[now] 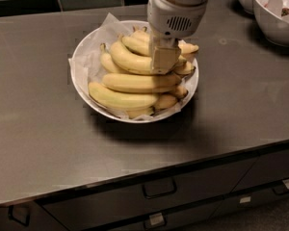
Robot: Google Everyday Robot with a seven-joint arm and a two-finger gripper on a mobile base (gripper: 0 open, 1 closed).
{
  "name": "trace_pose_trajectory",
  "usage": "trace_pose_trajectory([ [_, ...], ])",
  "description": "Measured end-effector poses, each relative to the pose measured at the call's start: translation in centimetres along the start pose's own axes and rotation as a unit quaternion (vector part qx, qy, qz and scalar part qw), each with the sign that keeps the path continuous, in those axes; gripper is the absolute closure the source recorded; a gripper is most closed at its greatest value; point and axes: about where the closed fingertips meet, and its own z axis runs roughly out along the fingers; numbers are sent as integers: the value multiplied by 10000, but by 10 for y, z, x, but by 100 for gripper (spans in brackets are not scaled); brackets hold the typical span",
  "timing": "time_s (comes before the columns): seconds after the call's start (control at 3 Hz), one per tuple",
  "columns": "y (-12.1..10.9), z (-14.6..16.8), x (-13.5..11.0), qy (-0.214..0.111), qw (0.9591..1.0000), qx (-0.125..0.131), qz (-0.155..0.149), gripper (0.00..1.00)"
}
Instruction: Pick banana from white bowl
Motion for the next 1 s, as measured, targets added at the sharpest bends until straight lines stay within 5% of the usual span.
trace_pose_trajectory([
  [1.0, -2, 7, 2, 65, 10000, -10, 60, 50],
])
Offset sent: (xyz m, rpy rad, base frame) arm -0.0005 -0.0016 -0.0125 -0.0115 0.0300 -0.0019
